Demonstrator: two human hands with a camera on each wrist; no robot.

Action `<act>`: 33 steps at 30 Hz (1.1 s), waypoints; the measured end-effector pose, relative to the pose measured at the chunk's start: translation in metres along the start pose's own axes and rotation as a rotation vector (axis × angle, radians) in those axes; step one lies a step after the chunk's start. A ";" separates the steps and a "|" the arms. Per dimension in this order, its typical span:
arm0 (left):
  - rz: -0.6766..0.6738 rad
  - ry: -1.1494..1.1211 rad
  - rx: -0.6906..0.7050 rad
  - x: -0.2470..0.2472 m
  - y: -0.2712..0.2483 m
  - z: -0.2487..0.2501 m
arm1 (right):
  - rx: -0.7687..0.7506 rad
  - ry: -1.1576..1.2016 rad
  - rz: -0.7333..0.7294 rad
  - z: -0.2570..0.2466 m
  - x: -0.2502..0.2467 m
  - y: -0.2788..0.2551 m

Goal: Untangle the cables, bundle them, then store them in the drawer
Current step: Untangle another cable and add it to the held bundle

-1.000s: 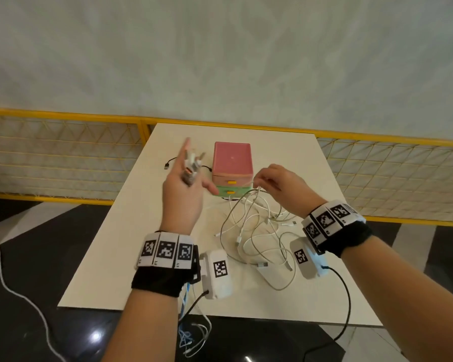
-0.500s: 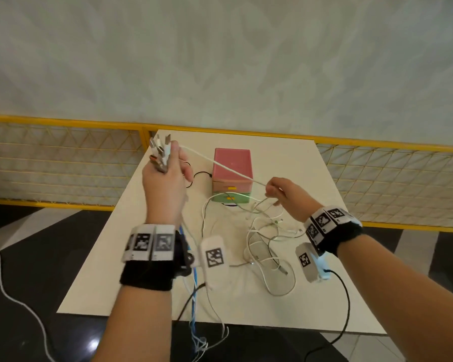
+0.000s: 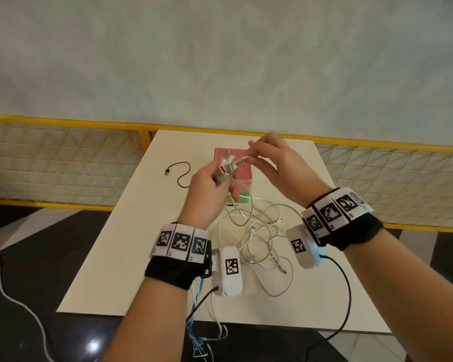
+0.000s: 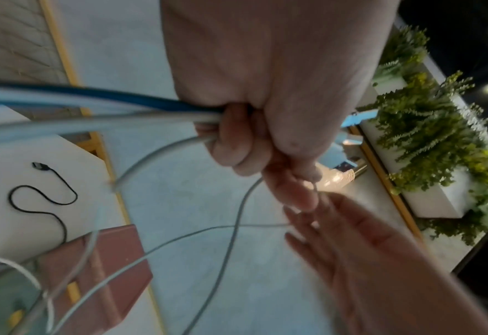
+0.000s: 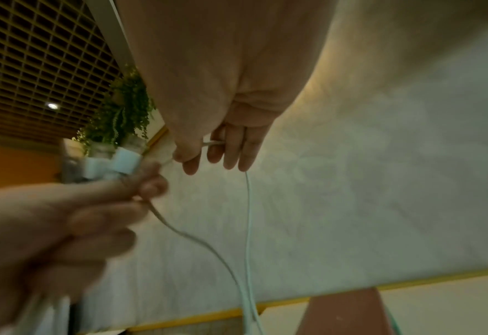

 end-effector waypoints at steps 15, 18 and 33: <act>0.106 -0.006 0.114 -0.035 -0.017 0.017 | 0.377 0.326 -0.126 -0.028 -0.024 -0.024; 0.049 -0.038 0.129 -0.031 -0.025 0.020 | 0.318 0.311 -0.180 -0.064 -0.038 -0.028; -0.352 -0.247 0.022 -0.044 -0.085 0.039 | 0.176 0.087 -0.525 -0.114 -0.021 -0.100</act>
Point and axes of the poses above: each hand's wrist, its own y-axis towards the middle knuckle, its own x-axis out of the palm, z = x × y, the point moved 1 cm from there along y, towards the middle knuckle, and after that the axes turned 1 degree about -x, right-handed, at the moved point
